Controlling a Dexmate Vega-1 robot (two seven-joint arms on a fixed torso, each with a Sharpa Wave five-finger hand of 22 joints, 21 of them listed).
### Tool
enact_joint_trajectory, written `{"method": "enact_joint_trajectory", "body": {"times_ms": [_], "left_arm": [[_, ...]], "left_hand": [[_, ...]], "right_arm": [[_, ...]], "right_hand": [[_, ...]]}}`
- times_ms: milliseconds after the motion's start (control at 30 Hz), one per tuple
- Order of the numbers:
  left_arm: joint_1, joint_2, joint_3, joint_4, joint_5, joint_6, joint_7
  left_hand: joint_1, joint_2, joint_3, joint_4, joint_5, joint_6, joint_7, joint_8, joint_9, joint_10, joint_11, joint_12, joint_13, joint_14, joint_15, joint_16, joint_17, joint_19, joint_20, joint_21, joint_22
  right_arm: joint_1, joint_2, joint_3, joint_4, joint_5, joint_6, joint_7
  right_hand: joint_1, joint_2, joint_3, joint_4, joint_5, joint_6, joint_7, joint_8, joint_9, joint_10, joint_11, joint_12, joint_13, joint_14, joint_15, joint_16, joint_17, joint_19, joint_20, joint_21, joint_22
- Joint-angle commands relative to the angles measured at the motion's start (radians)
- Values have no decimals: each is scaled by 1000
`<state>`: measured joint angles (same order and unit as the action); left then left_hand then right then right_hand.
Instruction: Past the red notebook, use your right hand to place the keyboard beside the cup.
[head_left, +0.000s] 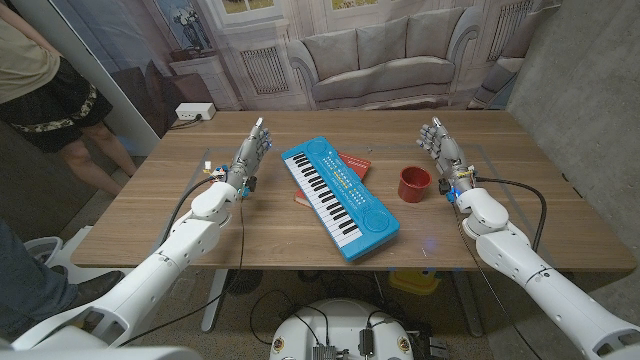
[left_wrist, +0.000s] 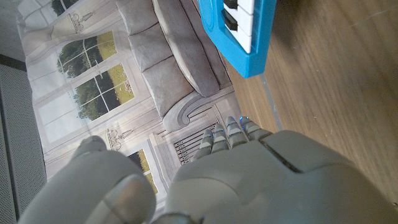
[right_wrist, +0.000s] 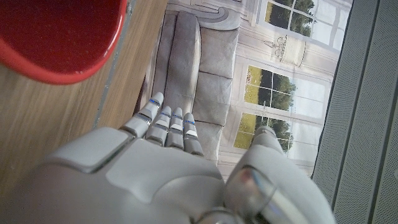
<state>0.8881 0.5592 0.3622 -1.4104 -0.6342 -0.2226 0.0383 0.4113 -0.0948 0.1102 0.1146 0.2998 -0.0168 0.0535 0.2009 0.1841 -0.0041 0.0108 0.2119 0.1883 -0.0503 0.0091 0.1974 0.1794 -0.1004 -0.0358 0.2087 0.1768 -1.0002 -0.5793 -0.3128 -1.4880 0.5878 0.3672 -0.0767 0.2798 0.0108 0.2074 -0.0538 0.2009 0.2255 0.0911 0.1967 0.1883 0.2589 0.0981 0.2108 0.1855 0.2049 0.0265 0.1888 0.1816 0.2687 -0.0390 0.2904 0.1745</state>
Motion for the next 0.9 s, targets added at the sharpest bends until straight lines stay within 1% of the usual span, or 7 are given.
{"method": "enact_joint_trajectory", "body": {"times_ms": [33, 233, 367, 600, 767, 900], "left_arm": [[2, 1, -1, -2, 4, -4, 0], [-3, 3, 3, -1, 3, 8, -4], [-9, 1, 6, 4, 4, 12, -7], [-15, 2, 7, 5, 7, 14, -6], [-16, 5, 8, 0, 7, 21, -6], [-20, 7, 12, 0, 10, 19, -17]], "left_hand": [[8, -2, 1, -9, 4, 12, 2, 8, 1, 5, 0, 8, 3, 6, -2, 3, 2, 6, -41, 4, 2], [11, -1, 0, -10, 5, 14, 3, 8, 1, 6, -1, 8, 3, 8, -4, 2, 2, 7, -37, 3, 2], [12, 0, 0, -11, 5, 16, 5, 8, 1, 5, 0, 7, 3, 8, -4, 2, 2, 7, -36, 2, 2], [15, 1, -1, -12, 5, 16, 5, 7, 1, 4, 0, 5, 3, 7, -3, 0, 2, 5, -32, 1, 2], [17, 2, -2, -13, 6, 16, 4, 6, 1, 6, 0, 5, 3, 7, -2, -1, 2, 5, -31, 0, 2], [18, 3, -2, -13, 6, 16, 5, 6, 1, 7, 2, 5, 3, 8, -3, -1, 2, 5, -30, 0, 2]], "right_arm": [[-39, -9, 15, -36, -4, 20, -15], [-66, -13, 27, -53, 14, 38, -3], [-90, -21, 38, -74, 20, 40, -7], [-122, -33, 55, -101, 32, 41, -9], [-136, -37, 64, -117, 40, 42, -7], [-152, -50, 71, -143, 43, 23, -16]], "right_hand": [[5, 2, 3, -1, 2, 10, -1, 5, 3, 6, -1, 5, 1, 9, -7, 4, 1, 10, -21, -2, 5], [6, 3, 2, -2, 1, 14, -1, 6, 3, 10, 1, 6, 1, 12, -6, 5, 2, 15, -21, -4, 5], [8, 3, 2, -4, 0, 17, -2, 7, 3, 13, 0, 7, 1, 18, -11, 6, 1, 26, -23, -2, 5], [11, 2, 1, -7, -1, 19, -1, 7, 3, 18, 0, 8, 1, 27, -9, 8, 1, 39, -19, -1, 5], [14, 1, 0, -10, -2, 23, 2, 7, 4, 23, 1, 10, 1, 40, -12, 11, 1, 63, -14, 3, 4], [17, -2, -1, -13, -3, 27, 3, 8, 4, 31, 1, 12, 1, 51, -13, 12, 0, 85, -10, 7, 4]]}}
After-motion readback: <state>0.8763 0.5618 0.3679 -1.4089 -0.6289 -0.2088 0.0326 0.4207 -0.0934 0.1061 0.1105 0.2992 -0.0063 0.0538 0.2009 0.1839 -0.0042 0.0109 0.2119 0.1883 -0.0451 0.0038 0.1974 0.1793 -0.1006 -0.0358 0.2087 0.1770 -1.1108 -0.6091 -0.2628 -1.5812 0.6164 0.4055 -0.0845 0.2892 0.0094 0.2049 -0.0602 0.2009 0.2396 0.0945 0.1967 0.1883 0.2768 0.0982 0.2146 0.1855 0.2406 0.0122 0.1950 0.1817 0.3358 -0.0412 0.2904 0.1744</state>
